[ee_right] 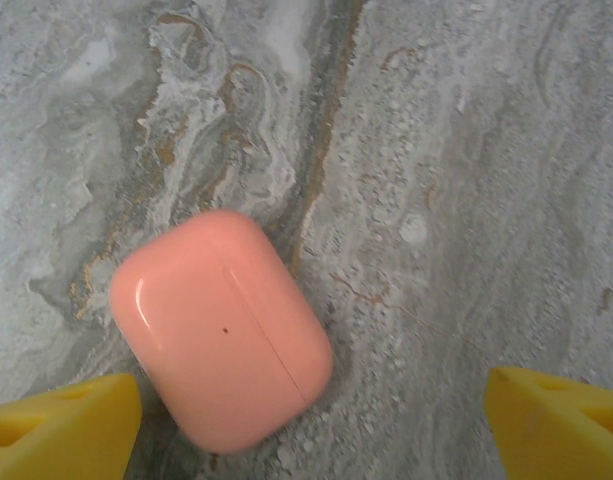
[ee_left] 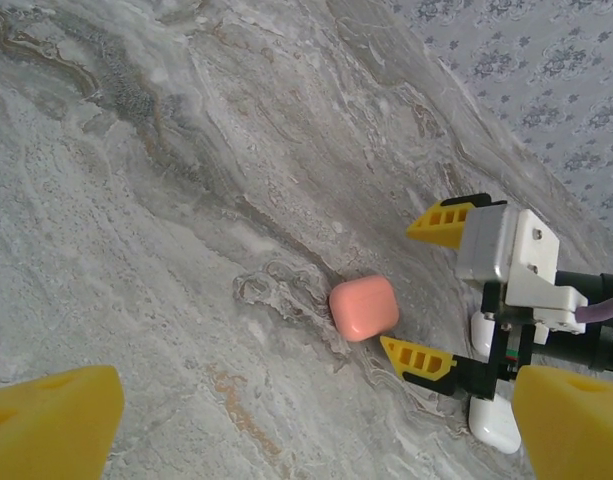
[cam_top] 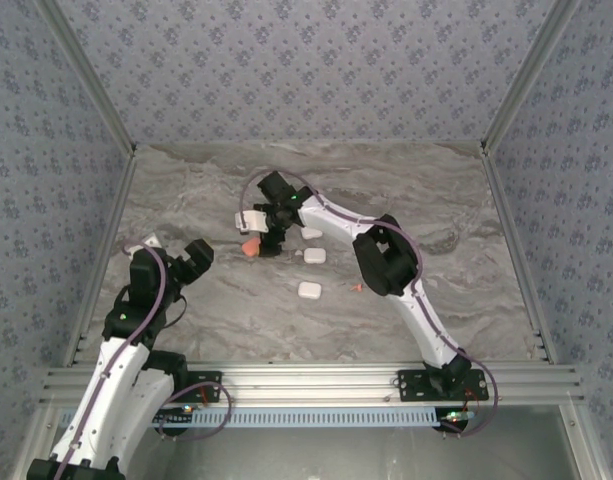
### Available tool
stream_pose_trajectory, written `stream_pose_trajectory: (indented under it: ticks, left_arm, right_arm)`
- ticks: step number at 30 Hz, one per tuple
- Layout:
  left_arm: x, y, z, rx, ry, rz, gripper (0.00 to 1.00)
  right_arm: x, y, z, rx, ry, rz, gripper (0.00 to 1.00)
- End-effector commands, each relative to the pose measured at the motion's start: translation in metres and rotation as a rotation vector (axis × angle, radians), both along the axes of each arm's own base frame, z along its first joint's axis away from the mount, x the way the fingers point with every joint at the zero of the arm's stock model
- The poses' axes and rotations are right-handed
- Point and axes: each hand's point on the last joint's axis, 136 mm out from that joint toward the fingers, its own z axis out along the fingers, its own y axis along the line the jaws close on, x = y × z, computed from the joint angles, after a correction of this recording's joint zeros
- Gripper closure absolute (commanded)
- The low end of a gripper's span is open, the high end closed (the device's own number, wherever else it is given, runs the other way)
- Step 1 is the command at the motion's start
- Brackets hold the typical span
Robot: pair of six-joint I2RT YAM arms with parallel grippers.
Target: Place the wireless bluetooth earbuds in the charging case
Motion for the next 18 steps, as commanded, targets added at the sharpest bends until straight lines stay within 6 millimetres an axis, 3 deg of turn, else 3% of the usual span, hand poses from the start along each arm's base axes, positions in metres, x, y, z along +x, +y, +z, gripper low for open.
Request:
stream_pose_trajectory:
  ticks: [1, 11, 18]
  left_arm:
    - [0.001, 0.003, 0.014, 0.020, -0.025, 0.006, 0.01]
    - [0.002, 0.003, 0.014, 0.024, -0.027, 0.002, 0.01]
    - [0.003, 0.002, 0.016, 0.028, -0.033, -0.009, 0.01]
  right_arm:
    - [-0.010, 0.004, -0.015, -0.036, 0.028, 0.044, 0.10]
    - [-0.022, -0.003, -0.037, -0.121, 0.085, 0.047, 0.28]
    - [-0.031, -0.015, -0.039, -0.157, 0.133, 0.031, 0.43]
